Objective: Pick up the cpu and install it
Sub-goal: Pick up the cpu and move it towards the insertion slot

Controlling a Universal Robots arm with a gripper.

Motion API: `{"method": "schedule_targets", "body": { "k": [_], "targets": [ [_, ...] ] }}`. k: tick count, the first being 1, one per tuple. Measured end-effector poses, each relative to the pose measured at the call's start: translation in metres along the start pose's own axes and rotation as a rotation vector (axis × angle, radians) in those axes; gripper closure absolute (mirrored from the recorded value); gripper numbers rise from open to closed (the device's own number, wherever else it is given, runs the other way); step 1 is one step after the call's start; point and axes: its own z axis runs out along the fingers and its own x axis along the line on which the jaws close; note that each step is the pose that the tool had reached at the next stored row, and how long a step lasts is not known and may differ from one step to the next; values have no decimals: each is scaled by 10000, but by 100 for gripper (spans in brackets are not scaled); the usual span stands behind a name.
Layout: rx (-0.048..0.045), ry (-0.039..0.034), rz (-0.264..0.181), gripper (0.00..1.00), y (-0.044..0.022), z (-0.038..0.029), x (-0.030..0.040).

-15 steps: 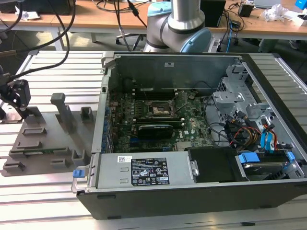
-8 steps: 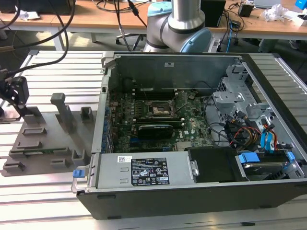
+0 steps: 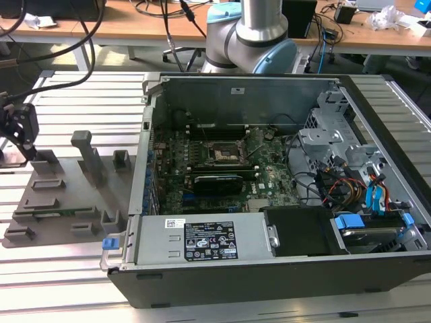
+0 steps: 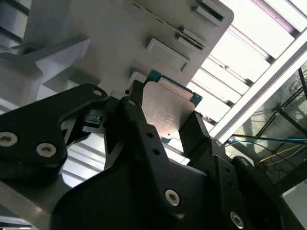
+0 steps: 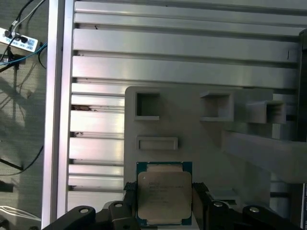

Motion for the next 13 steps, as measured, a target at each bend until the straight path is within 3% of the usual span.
{"method": "schedule_targets", "body": {
  "k": [13],
  "targets": [
    [8, 10, 0, 45, -2, -132, -5]
  ]
}}
